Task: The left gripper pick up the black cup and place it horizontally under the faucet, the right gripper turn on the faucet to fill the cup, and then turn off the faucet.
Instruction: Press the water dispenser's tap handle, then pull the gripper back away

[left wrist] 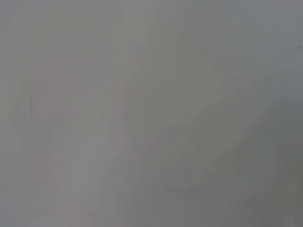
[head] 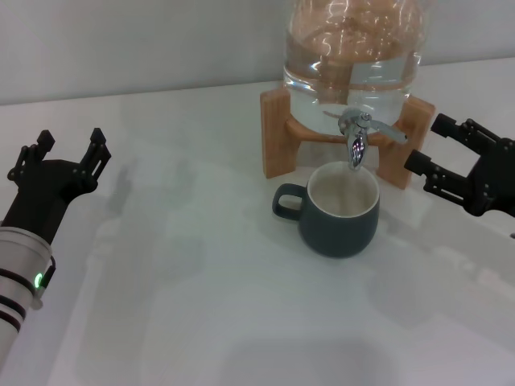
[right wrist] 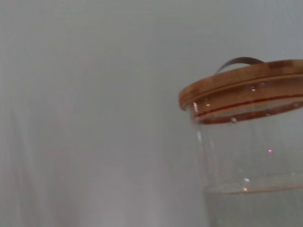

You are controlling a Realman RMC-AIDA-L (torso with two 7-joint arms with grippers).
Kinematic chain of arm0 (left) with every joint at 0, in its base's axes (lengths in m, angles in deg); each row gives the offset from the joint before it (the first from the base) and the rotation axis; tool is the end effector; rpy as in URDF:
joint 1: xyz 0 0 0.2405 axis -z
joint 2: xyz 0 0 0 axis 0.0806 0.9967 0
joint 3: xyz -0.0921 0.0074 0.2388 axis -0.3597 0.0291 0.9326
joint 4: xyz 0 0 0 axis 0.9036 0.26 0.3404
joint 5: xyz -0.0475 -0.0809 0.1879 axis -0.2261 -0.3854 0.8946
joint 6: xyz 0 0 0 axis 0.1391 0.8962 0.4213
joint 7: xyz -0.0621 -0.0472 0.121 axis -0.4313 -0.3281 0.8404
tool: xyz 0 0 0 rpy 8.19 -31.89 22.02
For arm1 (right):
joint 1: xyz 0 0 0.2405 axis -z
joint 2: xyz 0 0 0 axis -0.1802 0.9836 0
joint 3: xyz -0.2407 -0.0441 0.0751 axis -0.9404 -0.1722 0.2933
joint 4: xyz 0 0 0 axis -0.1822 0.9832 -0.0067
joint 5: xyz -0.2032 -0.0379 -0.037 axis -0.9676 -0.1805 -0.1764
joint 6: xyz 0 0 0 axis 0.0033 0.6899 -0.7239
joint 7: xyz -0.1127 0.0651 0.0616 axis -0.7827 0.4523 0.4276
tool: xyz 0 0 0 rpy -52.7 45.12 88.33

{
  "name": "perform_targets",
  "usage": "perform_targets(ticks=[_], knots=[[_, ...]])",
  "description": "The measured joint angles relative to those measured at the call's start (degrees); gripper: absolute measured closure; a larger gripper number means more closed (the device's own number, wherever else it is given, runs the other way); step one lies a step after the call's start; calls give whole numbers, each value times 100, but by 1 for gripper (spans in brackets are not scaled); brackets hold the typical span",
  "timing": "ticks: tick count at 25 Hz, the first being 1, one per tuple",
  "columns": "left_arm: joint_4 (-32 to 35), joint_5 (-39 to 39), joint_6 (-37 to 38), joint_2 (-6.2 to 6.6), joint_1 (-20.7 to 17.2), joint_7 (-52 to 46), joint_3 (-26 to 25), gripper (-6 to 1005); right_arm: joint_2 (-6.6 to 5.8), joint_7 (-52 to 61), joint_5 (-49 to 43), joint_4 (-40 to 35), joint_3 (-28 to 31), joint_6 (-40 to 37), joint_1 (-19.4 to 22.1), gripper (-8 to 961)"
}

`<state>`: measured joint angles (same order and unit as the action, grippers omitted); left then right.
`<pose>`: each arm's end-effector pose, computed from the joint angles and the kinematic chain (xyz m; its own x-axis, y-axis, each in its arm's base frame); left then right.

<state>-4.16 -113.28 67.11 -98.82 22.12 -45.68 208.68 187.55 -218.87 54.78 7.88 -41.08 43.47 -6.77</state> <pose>-0.2791 0.3468 -0.0674 0.6249 0.0842 0.7762 0.7645 -0.2676 -0.5865 0.3150 0.2708 0.0419 0.5766 0.0343 -0.8163 -0.5491 -0.7236 -0.4183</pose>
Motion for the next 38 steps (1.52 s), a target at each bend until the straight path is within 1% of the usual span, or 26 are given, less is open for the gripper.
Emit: perform_targets(ticks=[9, 17, 26, 38], knots=[[10, 7, 7, 0, 11, 0, 9, 200, -5, 101, -63, 0, -195, 368, -5, 145], [9, 7, 10, 0, 15, 0, 17, 200, -20, 107, -115, -3, -607, 282, -158, 145], [-18, -24, -18, 0, 9, 0, 45, 199, -2, 82, -136, -9, -584, 39, -198, 145], [-3, -15, -6, 0, 18, 1, 45, 199, 0, 95, -136, -9, -564, -34, -195, 145]])
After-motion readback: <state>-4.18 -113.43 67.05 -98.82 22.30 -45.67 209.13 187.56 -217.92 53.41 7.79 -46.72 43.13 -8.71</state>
